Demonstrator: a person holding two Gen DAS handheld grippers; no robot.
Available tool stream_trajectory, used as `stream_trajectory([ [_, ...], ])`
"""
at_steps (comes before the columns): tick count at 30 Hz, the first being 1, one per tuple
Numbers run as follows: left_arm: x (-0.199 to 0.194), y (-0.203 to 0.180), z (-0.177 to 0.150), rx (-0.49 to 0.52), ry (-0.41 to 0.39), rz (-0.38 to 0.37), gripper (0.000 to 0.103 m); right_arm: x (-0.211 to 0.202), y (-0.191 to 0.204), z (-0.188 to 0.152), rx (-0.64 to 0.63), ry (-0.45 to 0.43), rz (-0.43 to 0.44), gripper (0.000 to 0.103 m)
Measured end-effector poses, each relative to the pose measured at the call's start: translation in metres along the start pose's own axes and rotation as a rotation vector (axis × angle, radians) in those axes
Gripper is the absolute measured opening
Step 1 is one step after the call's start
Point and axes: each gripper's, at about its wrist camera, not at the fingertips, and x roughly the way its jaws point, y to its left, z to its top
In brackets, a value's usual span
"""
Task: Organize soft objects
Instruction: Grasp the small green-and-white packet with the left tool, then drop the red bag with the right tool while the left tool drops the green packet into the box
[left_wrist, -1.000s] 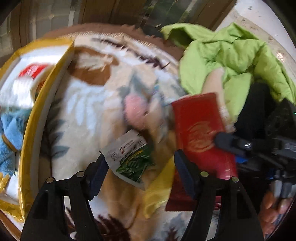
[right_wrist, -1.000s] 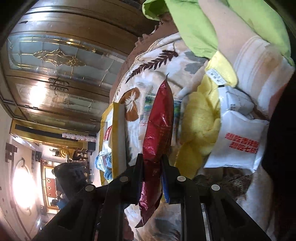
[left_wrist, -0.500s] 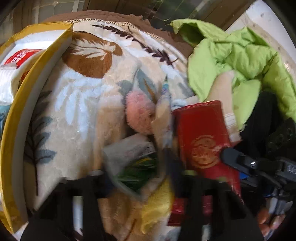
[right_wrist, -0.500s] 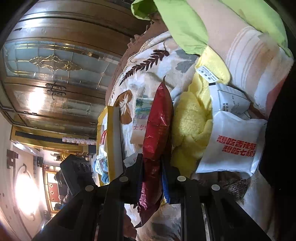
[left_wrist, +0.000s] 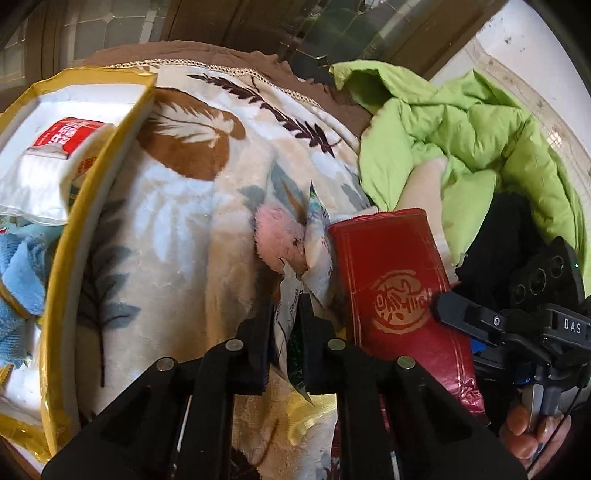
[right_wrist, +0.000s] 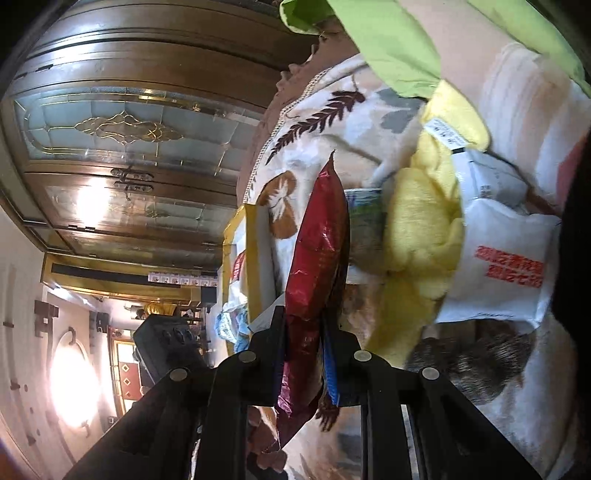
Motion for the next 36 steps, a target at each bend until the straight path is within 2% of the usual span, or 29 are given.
stream_trajectory([
  [3,-0.013,0.0,0.005,0.0,-0.032,-0.01,0.01,0.005,0.008,-0.001,0.008,0.014,0.035,0.018],
  [6,-0.035,0.007,0.015,0.008,-0.071,0.017,0.01,0.016,0.022,0.003,0.004,0.033,0.068,0.018],
  [10,-0.069,0.034,0.037,0.016,-0.128,0.113,0.01,0.047,0.054,0.01,-0.019,0.067,0.124,0.018],
  [15,-0.089,0.081,0.07,-0.004,-0.162,0.24,0.01,0.103,0.088,0.021,-0.027,0.116,0.176,0.018],
  [18,-0.091,0.107,0.087,-0.023,-0.166,0.3,0.01,0.143,0.107,0.029,-0.041,0.14,0.191,0.018],
  [23,-0.074,0.139,0.106,-0.022,-0.139,0.41,0.01,0.207,0.118,0.04,-0.039,0.158,0.153,0.018],
  [26,-0.062,0.149,0.11,-0.012,-0.123,0.458,0.01,0.23,0.115,0.041,-0.038,0.176,0.127,0.019],
  [29,-0.055,0.155,0.107,-0.031,-0.119,0.461,0.01,0.239,0.113,0.038,-0.046,0.193,0.109,0.025],
  [31,-0.056,0.158,0.105,-0.037,-0.116,0.468,0.02,0.237,0.111,0.037,-0.048,0.204,0.084,0.029],
  [32,-0.056,0.157,0.102,-0.034,-0.113,0.479,0.035,0.232,0.111,0.036,-0.064,0.198,0.083,0.029],
  [33,-0.057,0.156,0.1,-0.032,-0.114,0.495,0.044,0.225,0.112,0.036,-0.082,0.187,0.075,0.03],
  [36,-0.067,0.152,0.089,-0.029,-0.132,0.5,0.059,0.198,0.117,0.032,-0.133,0.15,0.072,0.032],
])
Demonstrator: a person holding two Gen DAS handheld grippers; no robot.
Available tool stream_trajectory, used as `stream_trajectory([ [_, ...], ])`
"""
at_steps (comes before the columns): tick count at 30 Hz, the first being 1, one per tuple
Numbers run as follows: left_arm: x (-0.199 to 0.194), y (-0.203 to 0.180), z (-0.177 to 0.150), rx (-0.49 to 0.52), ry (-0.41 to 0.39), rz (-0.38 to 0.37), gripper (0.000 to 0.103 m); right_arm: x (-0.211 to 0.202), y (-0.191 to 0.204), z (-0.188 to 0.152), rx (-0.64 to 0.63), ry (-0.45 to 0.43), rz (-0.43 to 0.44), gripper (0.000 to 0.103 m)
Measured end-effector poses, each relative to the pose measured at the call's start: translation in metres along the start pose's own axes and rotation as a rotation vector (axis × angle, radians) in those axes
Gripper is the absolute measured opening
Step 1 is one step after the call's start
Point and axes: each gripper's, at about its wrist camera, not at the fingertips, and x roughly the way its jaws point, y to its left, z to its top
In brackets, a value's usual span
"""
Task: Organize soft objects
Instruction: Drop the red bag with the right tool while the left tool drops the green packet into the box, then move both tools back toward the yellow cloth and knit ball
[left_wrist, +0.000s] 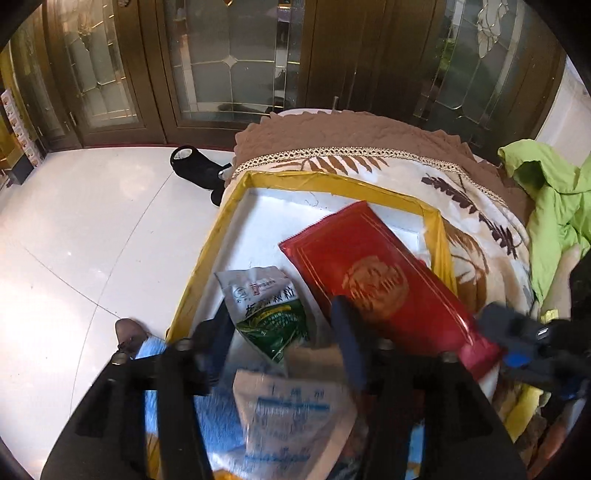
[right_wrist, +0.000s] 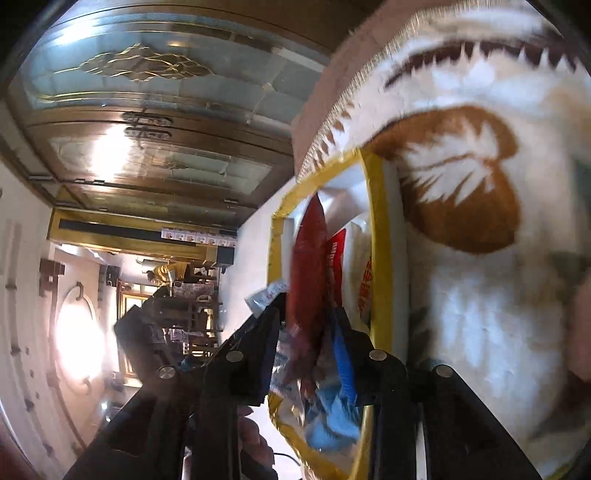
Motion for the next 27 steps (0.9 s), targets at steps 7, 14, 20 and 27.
stream_trajectory([
  [7,-0.048,-0.026,-0.028,0.049,-0.104,0.043,0.065,-0.053,0.027,-0.037,-0.203,-0.058,-0.175,0.045],
  [14,-0.097,-0.068,-0.066,0.101,-0.24,0.077,0.073,-0.098,0.025,-0.085,-0.3,-0.128,-0.334,0.054],
  [20,-0.113,-0.102,-0.096,0.132,-0.253,0.027,0.076,-0.138,0.01,-0.116,-0.326,-0.187,-0.441,0.058],
  [27,-0.114,-0.134,-0.121,0.168,-0.239,0.001,0.076,-0.18,-0.011,-0.14,-0.315,-0.206,-0.482,0.058],
])
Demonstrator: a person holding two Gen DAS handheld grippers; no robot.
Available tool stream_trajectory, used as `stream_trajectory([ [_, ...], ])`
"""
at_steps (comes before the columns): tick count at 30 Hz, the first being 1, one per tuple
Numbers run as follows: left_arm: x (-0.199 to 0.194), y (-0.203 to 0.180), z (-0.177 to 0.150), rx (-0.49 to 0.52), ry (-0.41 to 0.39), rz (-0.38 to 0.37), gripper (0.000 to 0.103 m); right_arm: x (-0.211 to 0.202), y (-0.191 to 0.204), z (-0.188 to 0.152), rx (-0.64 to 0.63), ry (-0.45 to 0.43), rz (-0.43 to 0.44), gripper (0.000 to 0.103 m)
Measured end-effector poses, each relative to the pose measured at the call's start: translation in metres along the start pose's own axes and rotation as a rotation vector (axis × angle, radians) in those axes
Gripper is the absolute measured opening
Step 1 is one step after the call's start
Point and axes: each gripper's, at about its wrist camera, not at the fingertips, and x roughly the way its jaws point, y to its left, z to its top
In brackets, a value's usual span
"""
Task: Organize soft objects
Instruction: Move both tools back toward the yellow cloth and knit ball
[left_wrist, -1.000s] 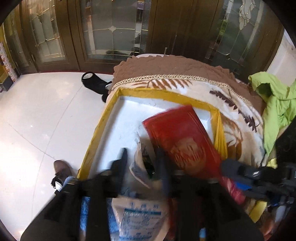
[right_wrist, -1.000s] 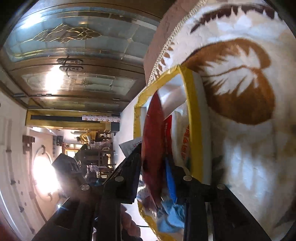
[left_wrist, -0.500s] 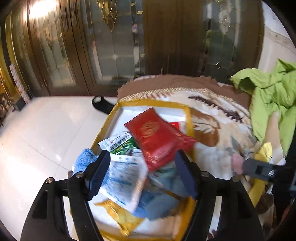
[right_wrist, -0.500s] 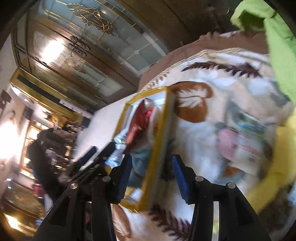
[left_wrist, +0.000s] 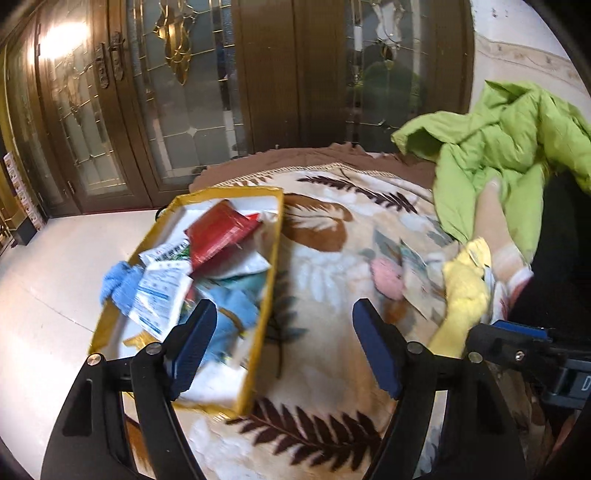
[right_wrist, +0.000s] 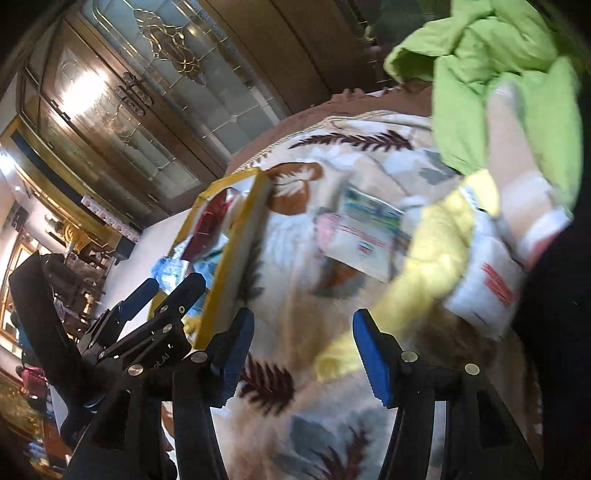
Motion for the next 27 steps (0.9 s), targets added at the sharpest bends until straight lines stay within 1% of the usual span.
stream_trajectory([
  [5,0.0,-0.021,-0.013,0.028,0.022,-0.022,0.076,-0.016,-0.023,-0.015,0.013,0.0,-0.018,0.058],
  [11,0.003,-0.036,-0.02,0.045,0.042,-0.046,0.076,-0.025,-0.04,-0.03,-0.006,-0.001,-0.104,0.059],
  [14,0.004,-0.043,-0.024,0.061,0.056,-0.059,0.076,-0.025,-0.045,-0.034,0.004,0.007,-0.126,0.059],
  [17,0.004,-0.045,-0.027,0.068,0.063,-0.066,0.076,-0.029,-0.044,-0.035,-0.01,-0.009,-0.156,0.061],
  [20,0.003,-0.045,-0.028,0.063,0.065,-0.071,0.076,-0.032,-0.038,-0.035,-0.046,-0.034,-0.21,0.067],
  [27,0.002,-0.046,-0.027,0.054,0.069,-0.08,0.076,-0.036,-0.028,-0.035,-0.122,-0.07,-0.307,0.067],
])
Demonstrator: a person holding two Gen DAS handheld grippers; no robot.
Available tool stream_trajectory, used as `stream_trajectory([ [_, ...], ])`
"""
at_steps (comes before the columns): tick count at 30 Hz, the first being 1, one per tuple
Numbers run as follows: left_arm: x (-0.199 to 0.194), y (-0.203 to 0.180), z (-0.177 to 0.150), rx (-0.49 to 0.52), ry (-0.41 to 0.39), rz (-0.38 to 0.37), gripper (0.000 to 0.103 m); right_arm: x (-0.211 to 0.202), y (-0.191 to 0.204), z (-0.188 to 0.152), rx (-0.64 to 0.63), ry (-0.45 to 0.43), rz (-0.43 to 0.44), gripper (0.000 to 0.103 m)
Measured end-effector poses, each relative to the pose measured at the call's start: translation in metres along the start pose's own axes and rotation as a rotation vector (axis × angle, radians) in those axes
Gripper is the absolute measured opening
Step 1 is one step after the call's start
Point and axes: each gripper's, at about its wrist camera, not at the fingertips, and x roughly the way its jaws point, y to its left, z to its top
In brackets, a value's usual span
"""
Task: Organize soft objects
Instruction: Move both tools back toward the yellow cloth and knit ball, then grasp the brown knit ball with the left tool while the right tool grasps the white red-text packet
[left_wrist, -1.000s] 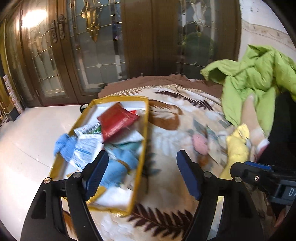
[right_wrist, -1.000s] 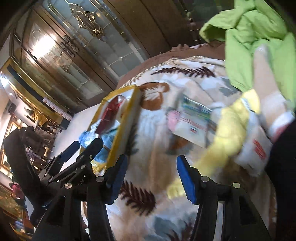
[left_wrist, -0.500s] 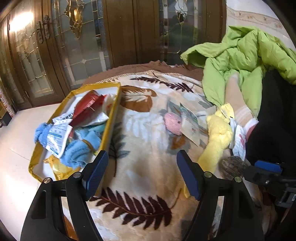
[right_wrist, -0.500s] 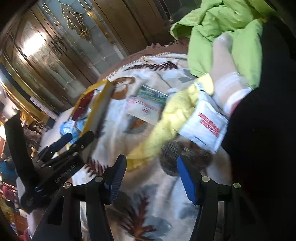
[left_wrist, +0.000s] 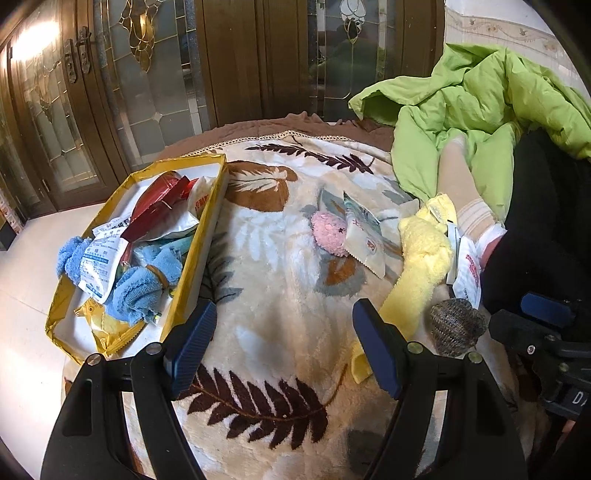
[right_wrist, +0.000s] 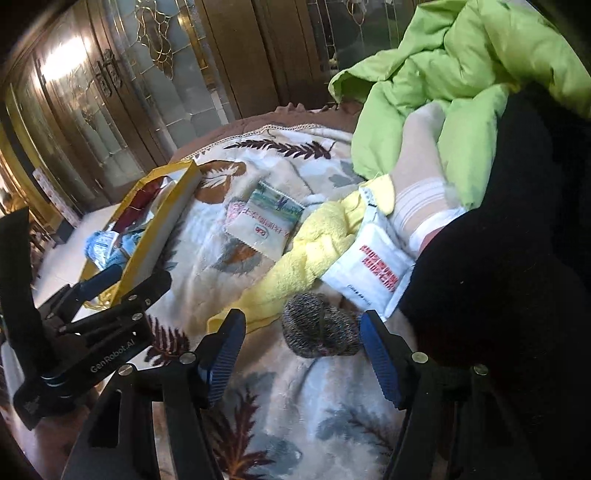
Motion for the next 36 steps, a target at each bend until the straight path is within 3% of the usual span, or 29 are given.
stream_trajectory([
  [8,0.001,-0.003,-0.002,-0.009,0.013,-0.014,0.076,-0.009,0.007,-0.002,-0.078,-0.059,-0.093,0.068],
  [36,0.009,-0.006,-0.009,0.009,0.027,-0.009,0.076,-0.008,-0.005,-0.007,-0.047,-0.032,-0.077,0.068],
])
